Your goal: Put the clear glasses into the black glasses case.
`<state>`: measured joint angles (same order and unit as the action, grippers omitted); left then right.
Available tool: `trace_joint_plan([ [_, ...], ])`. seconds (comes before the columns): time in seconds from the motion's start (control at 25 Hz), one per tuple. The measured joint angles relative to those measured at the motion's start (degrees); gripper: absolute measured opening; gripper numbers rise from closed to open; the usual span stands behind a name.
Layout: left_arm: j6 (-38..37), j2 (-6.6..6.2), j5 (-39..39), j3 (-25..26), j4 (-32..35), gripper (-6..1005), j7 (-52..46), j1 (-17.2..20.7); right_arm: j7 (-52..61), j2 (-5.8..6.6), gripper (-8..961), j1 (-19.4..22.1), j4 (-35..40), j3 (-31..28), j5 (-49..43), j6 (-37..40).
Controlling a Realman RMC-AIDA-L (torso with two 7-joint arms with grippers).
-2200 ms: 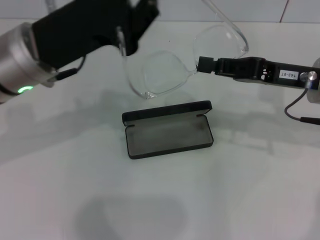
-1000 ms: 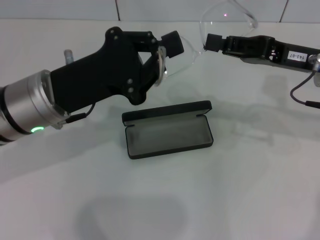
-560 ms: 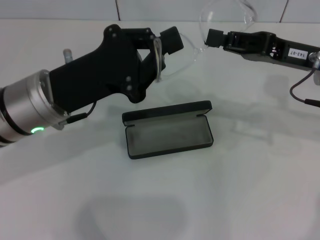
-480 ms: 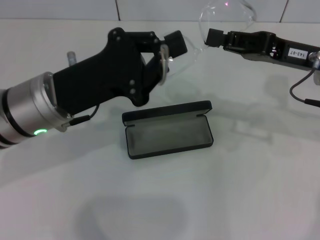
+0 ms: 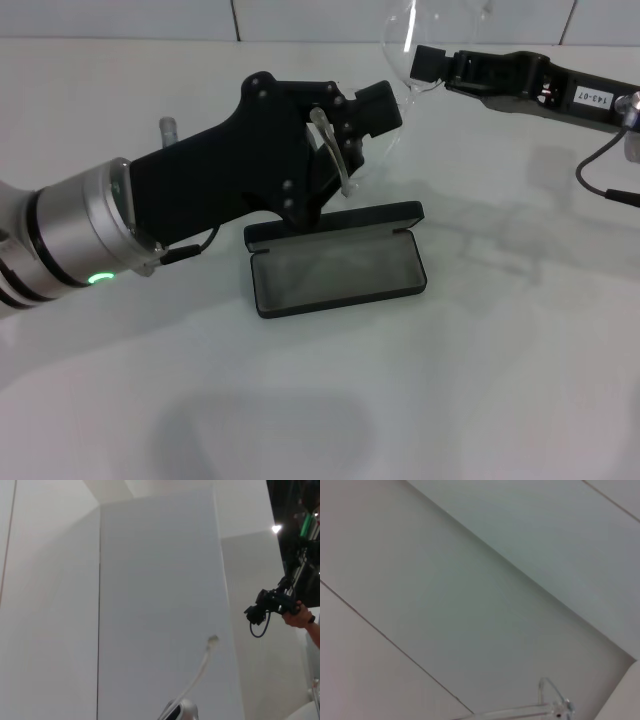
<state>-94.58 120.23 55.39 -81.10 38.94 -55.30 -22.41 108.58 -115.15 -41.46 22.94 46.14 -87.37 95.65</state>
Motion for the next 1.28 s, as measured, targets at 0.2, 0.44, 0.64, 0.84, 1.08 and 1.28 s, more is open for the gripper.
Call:
trace_joint_plan([
  [0.2, 0.05, 0.0, -1.71, -2.08, -0.67, 41, 0.61, -0.09, -0.08, -0.07, 41, -0.03, 0.0, 0.0, 0.58, -0.2],
  [0.44, 0.2, 0.02, -2.34, -4.18, -0.74, 41, 1.03, -0.09, -0.11, -0.13, 41, 0.1, 0.0, 0.0, 0.77, -1.11],
  [0.64, 0.24, 0.14, -2.52, -5.07, -0.8, 41, 1.13, -0.09, -0.12, -0.16, 41, 0.13, 0.0, 0.0, 0.81, -1.31],
  [0.84, 0.38, 0.09, -5.53, -8.33, -1.95, 40, 1.66, -0.7, -0.12, -0.21, 41, 0.11, 0.0, 0.0, 0.81, -1.35],
  [1.08, 0.41, 0.22, -6.43, -10.09, -3.34, 40, 2.65, -1.31, -0.12, -0.25, 41, 0.19, -0.11, 0.0, 0.81, -1.36],
  [1.28, 0.14, -0.13, -9.02, -9.77, -3.5, 40, 3.16, -0.48, -0.18, -0.25, 41, 0.5, -0.1, 0.0, 0.81, -0.94],
])
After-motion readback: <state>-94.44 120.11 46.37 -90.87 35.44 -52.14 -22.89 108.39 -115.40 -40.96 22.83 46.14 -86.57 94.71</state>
